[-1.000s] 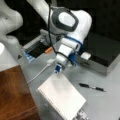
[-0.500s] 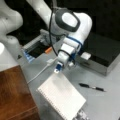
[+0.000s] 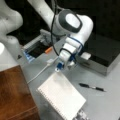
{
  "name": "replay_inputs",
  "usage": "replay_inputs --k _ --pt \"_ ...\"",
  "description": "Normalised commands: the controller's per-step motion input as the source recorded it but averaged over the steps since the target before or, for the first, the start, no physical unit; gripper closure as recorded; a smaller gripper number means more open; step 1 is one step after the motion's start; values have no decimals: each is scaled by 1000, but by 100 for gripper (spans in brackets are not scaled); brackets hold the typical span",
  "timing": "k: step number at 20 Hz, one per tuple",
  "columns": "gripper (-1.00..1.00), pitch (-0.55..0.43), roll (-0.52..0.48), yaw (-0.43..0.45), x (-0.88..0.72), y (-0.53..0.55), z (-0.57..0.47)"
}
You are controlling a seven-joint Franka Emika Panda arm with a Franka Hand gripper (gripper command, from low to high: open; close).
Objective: Turn off the lamps. Pick up the book. Place the book on the shelf position.
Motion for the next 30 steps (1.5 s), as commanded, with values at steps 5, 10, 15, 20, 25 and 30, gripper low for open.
replay_inputs --k 5,10,15,20,25,30 --pt "-100 -63 -408 -175 390 261 -147" --pt "-100 -80 -402 -188 424 276 -149" --pt "-100 -70 -395 -204 469 292 -166" --pt "-100 -79 -383 -216 538 303 -202" --pt "-100 -95 -363 -233 513 278 -223" --pt "100 -124 -311 -228 409 238 -179"
